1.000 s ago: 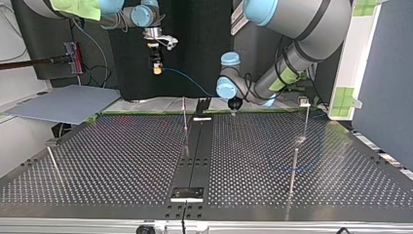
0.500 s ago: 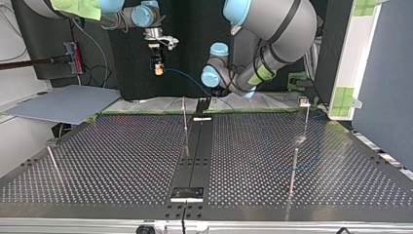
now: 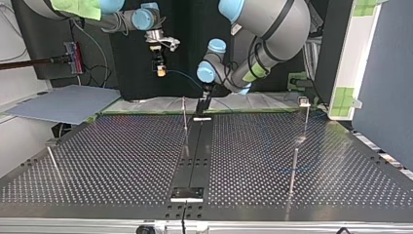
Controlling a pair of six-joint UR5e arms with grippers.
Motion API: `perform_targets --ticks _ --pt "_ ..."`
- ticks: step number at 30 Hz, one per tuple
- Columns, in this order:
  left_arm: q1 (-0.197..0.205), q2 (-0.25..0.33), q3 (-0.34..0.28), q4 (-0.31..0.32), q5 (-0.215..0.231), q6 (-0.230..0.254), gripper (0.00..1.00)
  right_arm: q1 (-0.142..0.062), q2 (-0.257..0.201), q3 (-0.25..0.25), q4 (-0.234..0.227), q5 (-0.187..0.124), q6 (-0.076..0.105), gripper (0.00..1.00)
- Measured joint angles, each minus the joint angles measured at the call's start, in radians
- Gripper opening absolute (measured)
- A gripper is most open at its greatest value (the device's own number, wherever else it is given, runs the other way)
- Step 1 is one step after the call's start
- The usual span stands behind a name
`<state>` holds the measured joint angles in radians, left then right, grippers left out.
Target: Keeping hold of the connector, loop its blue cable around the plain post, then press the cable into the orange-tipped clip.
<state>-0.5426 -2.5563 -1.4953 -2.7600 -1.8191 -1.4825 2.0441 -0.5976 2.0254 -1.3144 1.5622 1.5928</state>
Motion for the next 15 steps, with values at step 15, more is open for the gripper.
perform_targets --ticks 15 --pt "-0.015 0.0 -0.001 -0.001 0.111 -0.148 1.0 0.003 0.0 -0.033 0.126 -0.003 -0.064 0.0"
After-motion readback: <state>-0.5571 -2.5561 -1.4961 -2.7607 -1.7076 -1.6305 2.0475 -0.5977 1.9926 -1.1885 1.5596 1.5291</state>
